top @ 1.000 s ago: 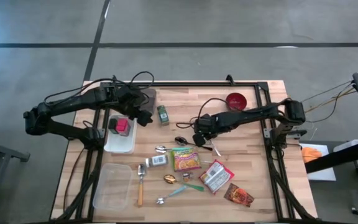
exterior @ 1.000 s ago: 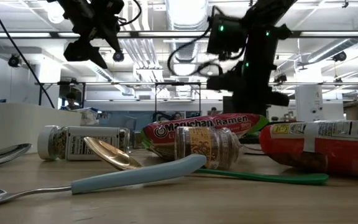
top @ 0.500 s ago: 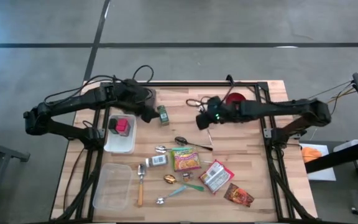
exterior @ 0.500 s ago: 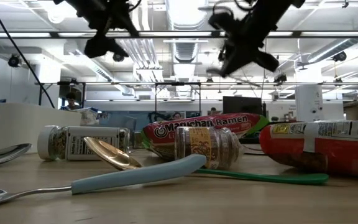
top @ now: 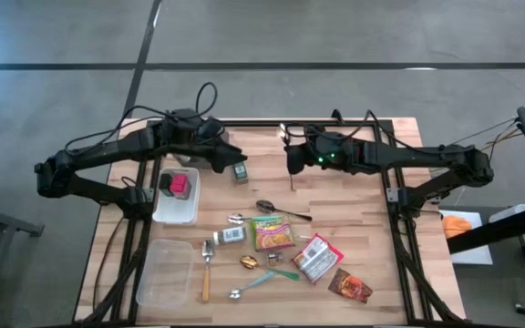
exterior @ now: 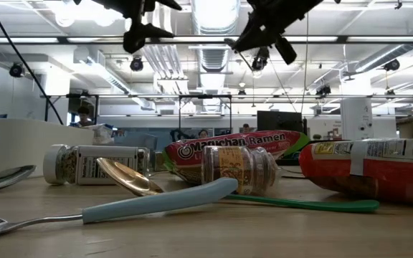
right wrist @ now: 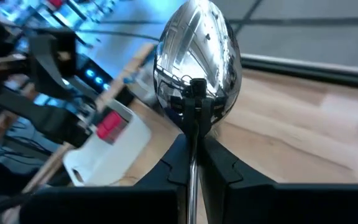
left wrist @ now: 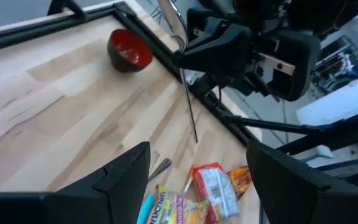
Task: Pick & Place Food Item
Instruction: Put the silver spoon into the transparent bin
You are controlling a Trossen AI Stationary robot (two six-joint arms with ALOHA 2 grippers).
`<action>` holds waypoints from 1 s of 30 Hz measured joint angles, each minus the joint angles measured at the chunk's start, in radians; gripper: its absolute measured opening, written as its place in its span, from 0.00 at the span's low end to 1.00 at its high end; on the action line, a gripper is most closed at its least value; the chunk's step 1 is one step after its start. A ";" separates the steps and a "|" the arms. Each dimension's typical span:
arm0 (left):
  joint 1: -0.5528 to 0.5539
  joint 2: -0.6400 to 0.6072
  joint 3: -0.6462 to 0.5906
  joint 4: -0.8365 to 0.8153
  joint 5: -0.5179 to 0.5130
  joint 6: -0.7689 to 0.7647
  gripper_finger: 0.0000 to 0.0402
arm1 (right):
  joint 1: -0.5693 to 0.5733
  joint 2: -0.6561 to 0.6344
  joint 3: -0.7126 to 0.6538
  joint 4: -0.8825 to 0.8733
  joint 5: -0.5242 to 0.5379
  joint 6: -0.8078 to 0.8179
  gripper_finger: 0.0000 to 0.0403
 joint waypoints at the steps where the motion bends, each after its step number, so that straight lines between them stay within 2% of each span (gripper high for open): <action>1: -0.001 0.000 0.000 0.010 0.000 0.000 0.67 | 0.000 0.000 0.003 0.004 0.000 -0.007 0.02; 8: -0.014 0.001 0.000 0.125 0.000 -0.004 0.67 | 0.000 0.002 0.046 0.028 -0.001 -0.049 0.02; 15: -0.034 0.015 0.000 0.183 -0.036 -0.003 0.67 | 0.001 0.002 0.086 0.148 -0.002 -0.070 0.02; 30: -0.088 0.165 0.009 0.399 -0.026 -0.003 0.67 | 0.005 0.003 0.149 0.188 -0.013 -0.114 0.02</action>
